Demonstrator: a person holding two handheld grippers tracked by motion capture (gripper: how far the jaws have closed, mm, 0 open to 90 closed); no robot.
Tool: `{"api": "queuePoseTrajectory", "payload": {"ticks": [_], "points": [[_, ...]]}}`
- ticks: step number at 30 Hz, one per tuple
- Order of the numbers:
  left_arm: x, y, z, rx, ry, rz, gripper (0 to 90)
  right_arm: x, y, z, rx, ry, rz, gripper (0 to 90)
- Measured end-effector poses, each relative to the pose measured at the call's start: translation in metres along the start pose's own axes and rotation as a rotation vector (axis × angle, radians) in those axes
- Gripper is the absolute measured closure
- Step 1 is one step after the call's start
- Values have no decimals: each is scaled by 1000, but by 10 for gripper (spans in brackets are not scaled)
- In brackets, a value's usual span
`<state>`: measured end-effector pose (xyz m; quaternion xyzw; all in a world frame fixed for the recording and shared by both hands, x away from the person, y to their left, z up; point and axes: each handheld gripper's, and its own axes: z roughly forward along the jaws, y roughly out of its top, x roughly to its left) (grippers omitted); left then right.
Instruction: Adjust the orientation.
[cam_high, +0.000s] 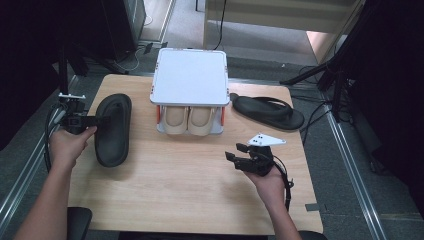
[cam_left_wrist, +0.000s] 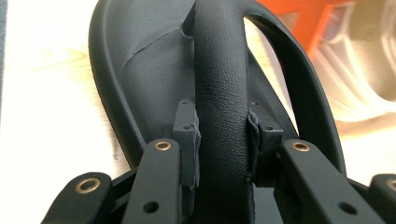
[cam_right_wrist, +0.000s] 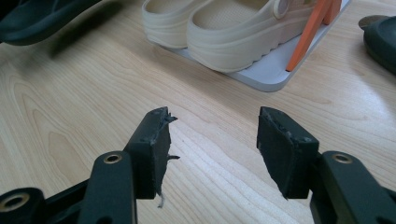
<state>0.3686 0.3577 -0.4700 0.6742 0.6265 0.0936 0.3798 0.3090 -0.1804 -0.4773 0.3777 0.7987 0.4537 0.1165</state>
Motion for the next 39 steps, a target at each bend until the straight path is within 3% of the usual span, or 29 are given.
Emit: {"api": "queuePoseTrajectory", "payload": {"ticks": [5, 16, 27, 32, 39], "points": [[-15, -4, -4, 7, -35, 15, 702, -1, 3, 3, 3, 7, -9, 459], [-47, -24, -12, 13, -62, 41, 701, -3, 11, 10, -10, 21, -17, 459], [-75, -54, -26, 31, -94, 67, 699, -7, 19, 15, -29, 28, -25, 456], [-91, -67, -29, 42, -114, 97, 699, -8, 22, 17, -33, 32, -21, 454], [-110, -84, -27, 63, -147, 121, 699, -11, 24, 20, -37, 33, -19, 454]]}}
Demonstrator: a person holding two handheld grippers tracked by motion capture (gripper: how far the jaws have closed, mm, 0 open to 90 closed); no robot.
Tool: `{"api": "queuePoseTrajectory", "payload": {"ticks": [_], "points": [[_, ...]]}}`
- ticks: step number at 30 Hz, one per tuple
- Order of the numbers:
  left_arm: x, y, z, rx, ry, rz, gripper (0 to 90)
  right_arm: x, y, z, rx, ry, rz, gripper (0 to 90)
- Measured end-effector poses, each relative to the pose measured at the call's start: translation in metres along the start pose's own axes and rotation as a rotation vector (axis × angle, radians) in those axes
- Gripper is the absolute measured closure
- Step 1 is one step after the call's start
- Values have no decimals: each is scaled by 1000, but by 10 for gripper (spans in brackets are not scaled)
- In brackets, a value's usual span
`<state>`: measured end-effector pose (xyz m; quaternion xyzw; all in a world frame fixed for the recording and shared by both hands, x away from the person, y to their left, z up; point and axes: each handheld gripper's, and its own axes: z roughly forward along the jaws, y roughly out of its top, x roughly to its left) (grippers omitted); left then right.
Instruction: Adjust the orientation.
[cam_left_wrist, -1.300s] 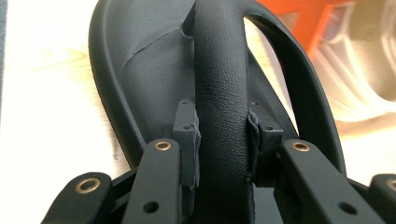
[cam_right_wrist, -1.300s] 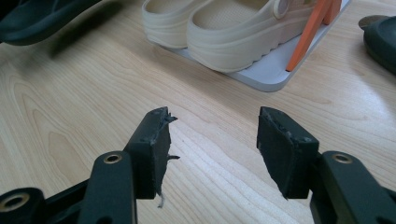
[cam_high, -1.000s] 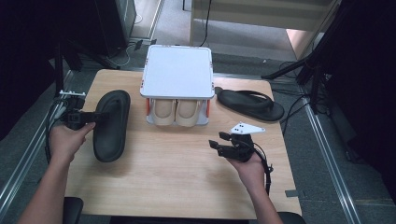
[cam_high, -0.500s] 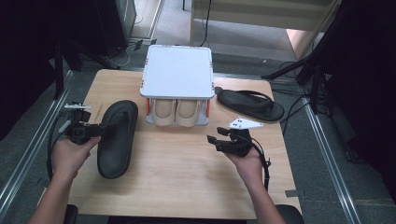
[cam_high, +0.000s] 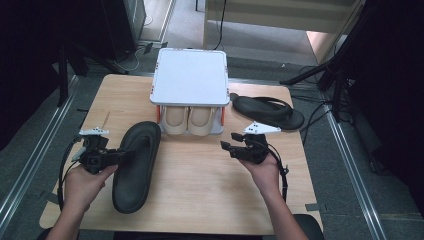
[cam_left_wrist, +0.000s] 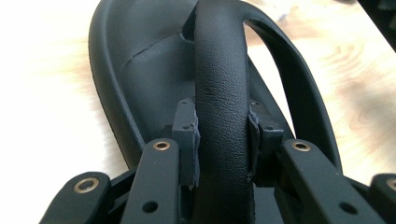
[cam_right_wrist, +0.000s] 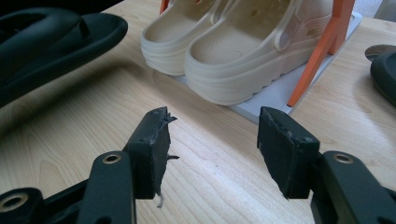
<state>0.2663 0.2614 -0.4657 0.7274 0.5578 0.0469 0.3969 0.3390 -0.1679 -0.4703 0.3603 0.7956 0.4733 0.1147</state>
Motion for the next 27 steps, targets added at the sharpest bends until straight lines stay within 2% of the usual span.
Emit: {"api": "queuePoseTrajectory", "payload": {"ticks": [7, 15, 19, 23, 27], "points": [[-18, -6, 12, 16, -35, 36, 698, -1, 2, 1, -3, 0, 0, 454], [-32, -13, 24, 47, -64, 61, 697, -2, 2, 1, -4, -2, -2, 455], [-37, -15, 34, 51, -78, 88, 697, -2, 2, 0, -4, -5, -3, 455], [-44, -17, 47, 76, -87, 99, 696, -2, 2, 0, -4, -6, -2, 455], [-47, -16, 56, 69, -95, 91, 695, -2, 1, -1, 0, -7, 1, 455]]}}
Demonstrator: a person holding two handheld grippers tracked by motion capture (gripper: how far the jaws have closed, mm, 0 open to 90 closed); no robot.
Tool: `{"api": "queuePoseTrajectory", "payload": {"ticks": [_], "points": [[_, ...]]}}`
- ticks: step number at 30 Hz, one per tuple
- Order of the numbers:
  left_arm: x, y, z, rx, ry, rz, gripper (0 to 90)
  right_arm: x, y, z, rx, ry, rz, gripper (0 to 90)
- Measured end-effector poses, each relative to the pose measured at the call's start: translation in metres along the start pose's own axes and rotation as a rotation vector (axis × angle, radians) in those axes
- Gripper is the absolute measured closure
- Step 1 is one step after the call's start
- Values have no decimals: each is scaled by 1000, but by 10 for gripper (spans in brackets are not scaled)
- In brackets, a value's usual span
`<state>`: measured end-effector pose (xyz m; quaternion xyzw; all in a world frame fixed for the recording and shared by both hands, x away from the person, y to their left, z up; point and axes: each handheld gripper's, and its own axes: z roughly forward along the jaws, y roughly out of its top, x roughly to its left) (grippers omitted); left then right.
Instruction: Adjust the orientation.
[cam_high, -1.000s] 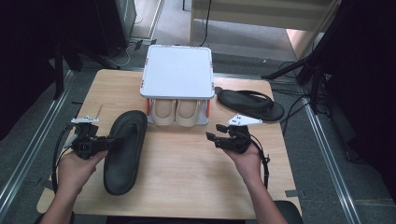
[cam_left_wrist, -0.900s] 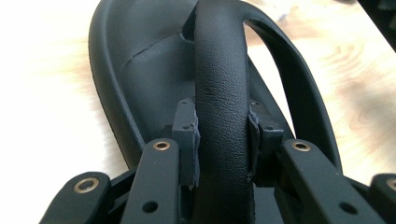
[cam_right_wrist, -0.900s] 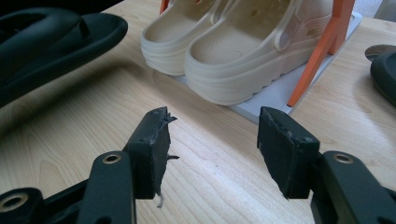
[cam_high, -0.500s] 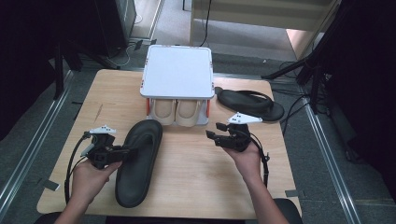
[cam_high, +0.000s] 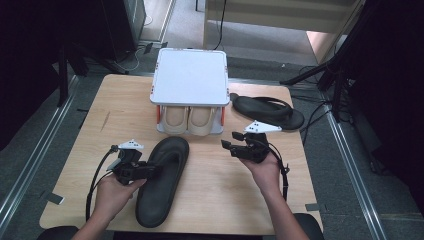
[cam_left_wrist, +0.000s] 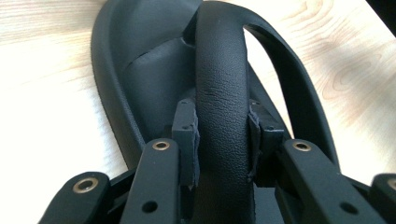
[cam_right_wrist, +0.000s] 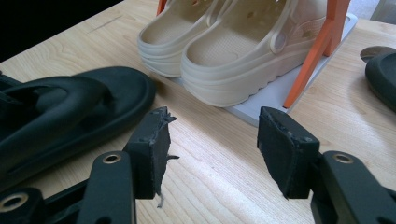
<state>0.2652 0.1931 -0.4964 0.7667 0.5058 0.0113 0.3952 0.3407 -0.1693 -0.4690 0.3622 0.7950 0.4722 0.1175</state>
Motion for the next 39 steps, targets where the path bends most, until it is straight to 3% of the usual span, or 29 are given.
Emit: {"api": "queuePoseTrajectory", "payload": {"ticks": [2, 7, 11, 14, 19, 27, 39], "points": [[0, 0, 5, -1, -6, -9, 695, 0, -1, 0, 1, -2, -1, 455], [-4, -1, 22, 28, 25, 8, 692, 0, -1, -1, 3, -7, -6, 454], [-5, -2, 30, 42, 15, -8, 684, 1, -2, -2, 7, -13, -9, 455], [-3, -1, 29, 41, 0, -18, 659, 0, -3, -3, 4, -15, -10, 455], [-4, 2, 27, 77, 18, 25, 565, 0, -3, -5, 9, -24, -5, 455], [1, 10, 7, 59, 1, 39, 480, -4, -3, -10, 6, -44, 4, 457], [17, 22, -4, 47, 1, 82, 449, -17, -8, -29, -22, -107, 32, 494]]}}
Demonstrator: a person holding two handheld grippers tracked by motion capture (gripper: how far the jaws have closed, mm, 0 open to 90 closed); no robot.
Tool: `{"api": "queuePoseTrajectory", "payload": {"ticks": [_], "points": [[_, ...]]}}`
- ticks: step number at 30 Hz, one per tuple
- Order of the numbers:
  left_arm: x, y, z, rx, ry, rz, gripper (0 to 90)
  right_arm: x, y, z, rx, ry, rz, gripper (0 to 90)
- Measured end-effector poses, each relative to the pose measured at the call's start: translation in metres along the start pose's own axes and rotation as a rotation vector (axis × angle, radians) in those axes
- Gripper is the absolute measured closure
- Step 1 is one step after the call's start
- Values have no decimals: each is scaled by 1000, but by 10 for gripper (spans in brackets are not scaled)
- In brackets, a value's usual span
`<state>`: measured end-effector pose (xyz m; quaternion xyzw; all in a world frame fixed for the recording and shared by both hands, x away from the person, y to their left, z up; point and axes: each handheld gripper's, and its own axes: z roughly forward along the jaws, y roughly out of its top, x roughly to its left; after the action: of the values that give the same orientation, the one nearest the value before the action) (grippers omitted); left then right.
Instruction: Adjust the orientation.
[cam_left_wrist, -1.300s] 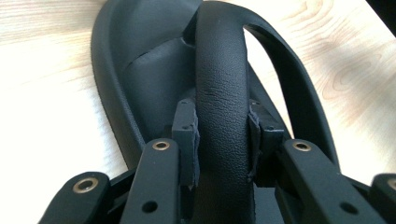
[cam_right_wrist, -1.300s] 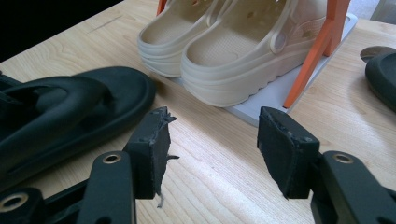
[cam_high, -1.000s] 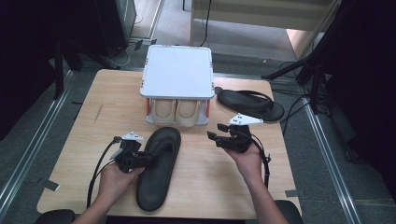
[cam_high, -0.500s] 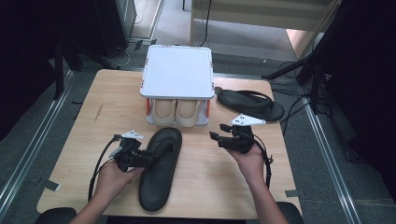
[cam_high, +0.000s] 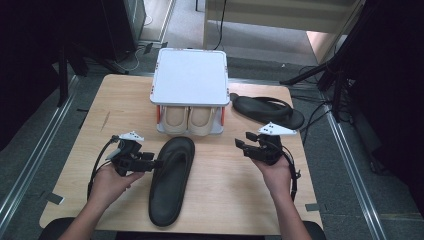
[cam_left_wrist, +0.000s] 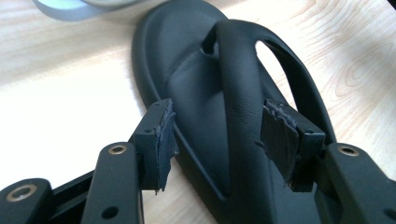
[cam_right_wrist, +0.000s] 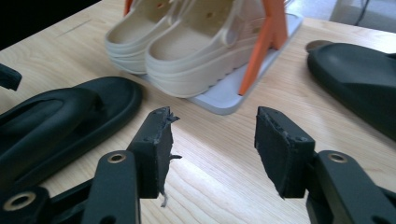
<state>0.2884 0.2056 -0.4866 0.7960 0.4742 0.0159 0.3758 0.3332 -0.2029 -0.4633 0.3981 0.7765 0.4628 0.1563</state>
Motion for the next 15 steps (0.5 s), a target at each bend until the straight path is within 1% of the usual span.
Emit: {"api": "queuePoseTrajectory", "payload": {"ticks": [1, 3, 7, 12, 15], "points": [[2, 1, -1, 0, 3, 5, 446, -1, 0, -2, 0, -6, 4, 497], [4, 2, -1, 5, -6, -4, 444, -4, -1, -6, -4, -16, 14, 507], [10, 5, -2, 8, -6, -2, 442, -11, -3, -17, -17, -48, 29, 537], [18, 8, -4, -3, -1, 13, 438, -20, -3, -24, -15, -80, 61, 608], [22, 9, -4, -6, 4, 14, 434, -26, -2, -27, -23, -100, 75, 659]]}}
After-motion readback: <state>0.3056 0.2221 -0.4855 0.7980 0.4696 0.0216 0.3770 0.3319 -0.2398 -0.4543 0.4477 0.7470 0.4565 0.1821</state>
